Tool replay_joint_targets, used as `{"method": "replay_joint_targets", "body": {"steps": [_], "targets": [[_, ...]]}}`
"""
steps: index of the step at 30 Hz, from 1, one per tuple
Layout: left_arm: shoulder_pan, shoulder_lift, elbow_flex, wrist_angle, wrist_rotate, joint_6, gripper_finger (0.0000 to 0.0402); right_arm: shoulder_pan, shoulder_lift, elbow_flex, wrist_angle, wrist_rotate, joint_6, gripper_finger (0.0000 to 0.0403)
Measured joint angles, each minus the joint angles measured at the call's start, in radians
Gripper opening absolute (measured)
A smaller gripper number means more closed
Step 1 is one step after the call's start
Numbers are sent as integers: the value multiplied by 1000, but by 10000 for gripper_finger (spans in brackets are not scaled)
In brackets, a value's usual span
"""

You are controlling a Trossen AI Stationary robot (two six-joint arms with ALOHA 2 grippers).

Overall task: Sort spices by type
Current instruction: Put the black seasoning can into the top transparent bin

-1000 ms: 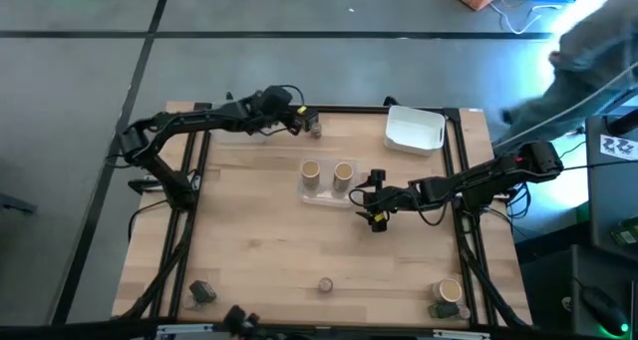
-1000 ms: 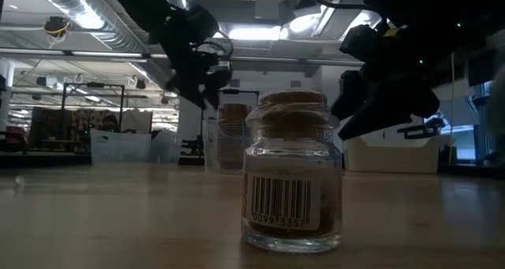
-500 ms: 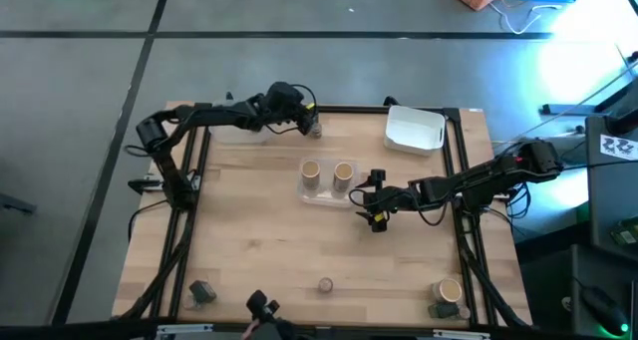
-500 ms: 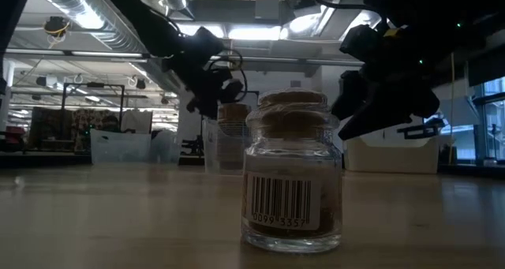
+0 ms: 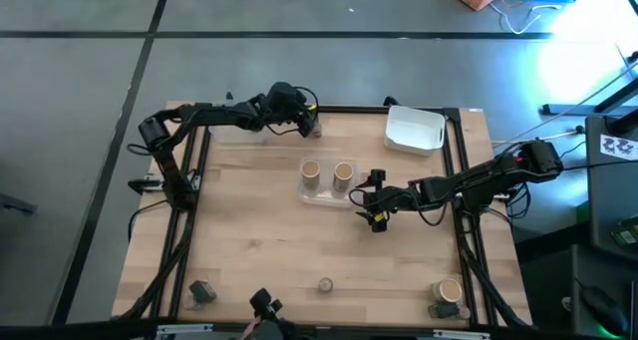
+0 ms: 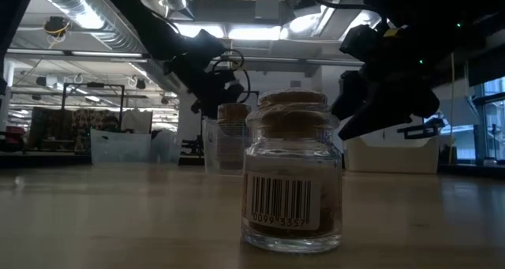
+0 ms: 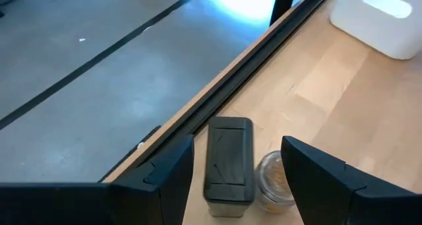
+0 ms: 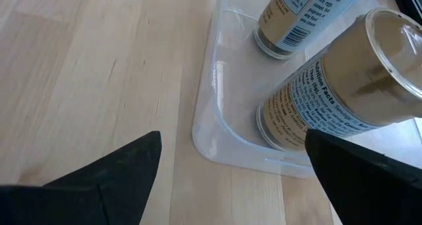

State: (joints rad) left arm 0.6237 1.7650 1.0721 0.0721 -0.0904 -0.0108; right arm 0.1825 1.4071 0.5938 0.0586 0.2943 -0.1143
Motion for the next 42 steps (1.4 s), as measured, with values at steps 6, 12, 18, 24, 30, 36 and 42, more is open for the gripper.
{"method": "replay_joint_targets", "body": {"steps": [6, 12, 18, 24, 30, 36, 42], "targets": [[1, 57, 0, -3, -2, 15, 210, 0, 0, 0, 0, 0, 0, 374], [4, 110, 0, 27, -6, 15, 210, 0, 0, 0, 0, 0, 0, 374], [4, 123, 0, 48, -7, 19, 206, 0, 0, 0, 0, 0, 0, 374], [4, 124, 0, 74, -7, 22, 153, 0, 0, 0, 0, 0, 0, 374], [4, 124, 0, 75, -10, 34, 117, 0, 0, 0, 0, 0, 0, 374], [-12, 91, -1, 59, -75, 34, 126, 0, 0, 0, 0, 0, 0, 374], [-45, -23, -1, 8, -150, 27, 123, 0, 1, 0, 0, 0, -3, 374]]}}
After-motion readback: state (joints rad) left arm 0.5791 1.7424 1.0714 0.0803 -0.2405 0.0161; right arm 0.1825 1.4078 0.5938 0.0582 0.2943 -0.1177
